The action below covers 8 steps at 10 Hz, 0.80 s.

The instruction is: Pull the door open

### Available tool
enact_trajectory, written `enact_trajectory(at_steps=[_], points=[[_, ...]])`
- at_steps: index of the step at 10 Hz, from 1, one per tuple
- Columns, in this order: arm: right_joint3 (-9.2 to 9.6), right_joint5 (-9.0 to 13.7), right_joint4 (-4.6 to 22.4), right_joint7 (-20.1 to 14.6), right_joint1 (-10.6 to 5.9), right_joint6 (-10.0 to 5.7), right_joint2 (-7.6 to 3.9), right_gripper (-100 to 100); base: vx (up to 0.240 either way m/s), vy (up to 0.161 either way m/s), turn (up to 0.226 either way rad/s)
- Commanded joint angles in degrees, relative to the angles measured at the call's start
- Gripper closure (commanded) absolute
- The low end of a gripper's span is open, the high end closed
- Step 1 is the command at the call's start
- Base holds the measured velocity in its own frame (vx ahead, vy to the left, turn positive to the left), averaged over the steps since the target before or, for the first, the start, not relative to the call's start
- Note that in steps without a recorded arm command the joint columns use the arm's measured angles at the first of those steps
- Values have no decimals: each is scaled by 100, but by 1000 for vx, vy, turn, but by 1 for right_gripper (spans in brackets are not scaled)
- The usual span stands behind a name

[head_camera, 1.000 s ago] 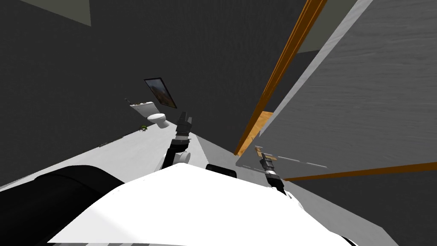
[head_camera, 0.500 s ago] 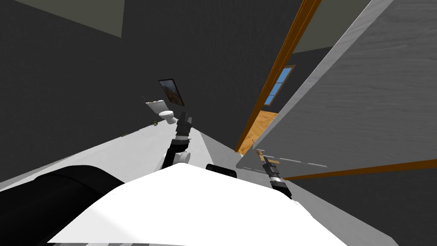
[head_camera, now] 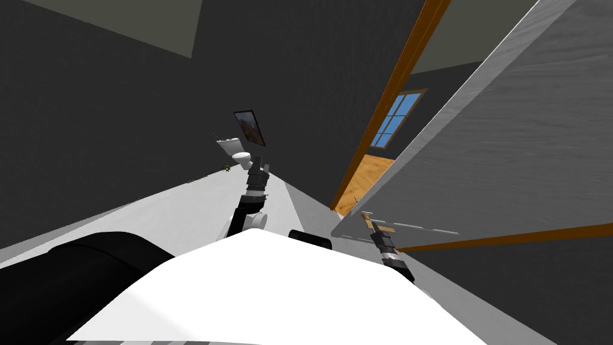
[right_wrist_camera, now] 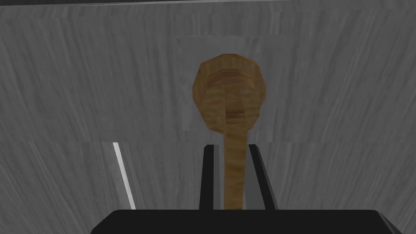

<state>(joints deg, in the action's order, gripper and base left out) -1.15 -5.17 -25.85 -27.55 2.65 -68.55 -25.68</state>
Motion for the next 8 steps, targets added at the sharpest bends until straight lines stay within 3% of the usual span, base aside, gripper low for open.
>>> enact_trajectory(at_steps=[1,5,8], points=[[20,-27,61,-23,57,-122,-4,100,-209,-138,231],[8,-58,226,-84,163,-452,-85,100,-223,-102,214],[3,-70,293,-109,205,-585,-117,100,-171,-54,123]])
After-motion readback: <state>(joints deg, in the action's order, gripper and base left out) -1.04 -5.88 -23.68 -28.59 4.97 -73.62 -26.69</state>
